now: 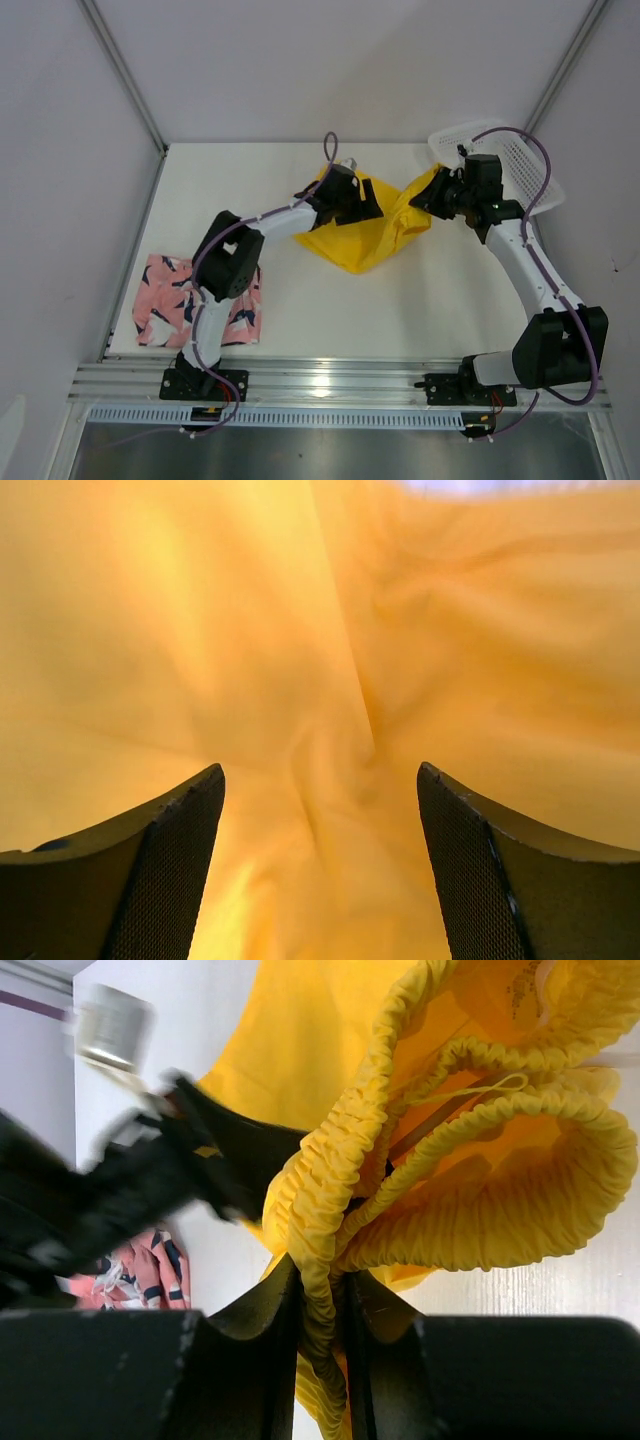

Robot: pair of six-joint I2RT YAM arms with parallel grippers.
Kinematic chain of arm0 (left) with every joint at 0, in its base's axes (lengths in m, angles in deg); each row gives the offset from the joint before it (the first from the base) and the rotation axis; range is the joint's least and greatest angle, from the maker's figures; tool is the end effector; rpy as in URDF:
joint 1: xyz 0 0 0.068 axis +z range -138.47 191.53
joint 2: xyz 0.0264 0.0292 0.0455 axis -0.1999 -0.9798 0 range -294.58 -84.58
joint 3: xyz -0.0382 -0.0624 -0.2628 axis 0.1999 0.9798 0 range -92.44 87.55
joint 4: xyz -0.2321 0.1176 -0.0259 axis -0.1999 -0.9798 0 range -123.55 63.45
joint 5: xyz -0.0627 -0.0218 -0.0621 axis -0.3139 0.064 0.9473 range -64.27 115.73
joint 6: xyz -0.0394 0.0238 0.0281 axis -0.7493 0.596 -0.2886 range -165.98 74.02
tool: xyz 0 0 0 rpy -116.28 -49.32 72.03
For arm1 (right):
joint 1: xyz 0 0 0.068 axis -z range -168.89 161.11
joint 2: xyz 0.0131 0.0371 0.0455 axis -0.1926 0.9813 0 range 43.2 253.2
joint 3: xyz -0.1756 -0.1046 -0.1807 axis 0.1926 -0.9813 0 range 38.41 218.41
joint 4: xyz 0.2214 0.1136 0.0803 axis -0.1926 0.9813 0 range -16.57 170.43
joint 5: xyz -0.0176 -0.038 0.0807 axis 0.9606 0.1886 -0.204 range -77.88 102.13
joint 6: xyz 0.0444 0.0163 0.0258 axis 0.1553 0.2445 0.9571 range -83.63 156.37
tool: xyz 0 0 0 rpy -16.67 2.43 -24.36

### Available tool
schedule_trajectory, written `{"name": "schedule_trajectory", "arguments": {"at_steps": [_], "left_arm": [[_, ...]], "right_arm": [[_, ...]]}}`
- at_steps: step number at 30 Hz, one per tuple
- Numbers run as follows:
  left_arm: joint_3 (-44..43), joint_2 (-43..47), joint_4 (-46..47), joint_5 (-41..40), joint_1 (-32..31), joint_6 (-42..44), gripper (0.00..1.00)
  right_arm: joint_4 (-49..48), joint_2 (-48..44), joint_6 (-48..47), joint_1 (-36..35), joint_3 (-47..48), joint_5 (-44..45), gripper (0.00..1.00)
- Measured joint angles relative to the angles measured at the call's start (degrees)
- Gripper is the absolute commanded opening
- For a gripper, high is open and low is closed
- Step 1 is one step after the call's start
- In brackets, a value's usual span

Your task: Fold and stack the shorts

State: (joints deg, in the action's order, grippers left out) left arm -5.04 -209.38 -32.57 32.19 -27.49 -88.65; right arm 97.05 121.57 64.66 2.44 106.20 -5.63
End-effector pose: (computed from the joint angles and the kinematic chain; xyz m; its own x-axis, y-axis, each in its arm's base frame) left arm 0.3828 -0.3153 0.1828 -0.8240 -0.1992 -0.5304 0.1846 0.7907 -0.5837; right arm 0.3028 0.0571 0.3256 -0.6754 0.3538 -0.6471 -0.0826 0.8357 0.5430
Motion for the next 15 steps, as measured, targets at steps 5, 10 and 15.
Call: {"name": "schedule_trajectory", "arguments": {"at_steps": [5,10,15], "left_arm": [[0.35,7.85,-2.89,1.84,8.11,2.64,0.8],[0.55,12.13,-6.95,0.07,15.8,6.62,0.79],[3.21,12.13,-12.02,-3.39,19.56,9.81,0.79]], "right_arm": [[1.46,0.0,-1.51,1.79,0.0,-2.49,0.0],[2.62,0.24,-3.06,1.77,0.07,-4.31,0.0],[3.85,1.86,-4.22,1.77,1.57,-5.25,0.0]]}}
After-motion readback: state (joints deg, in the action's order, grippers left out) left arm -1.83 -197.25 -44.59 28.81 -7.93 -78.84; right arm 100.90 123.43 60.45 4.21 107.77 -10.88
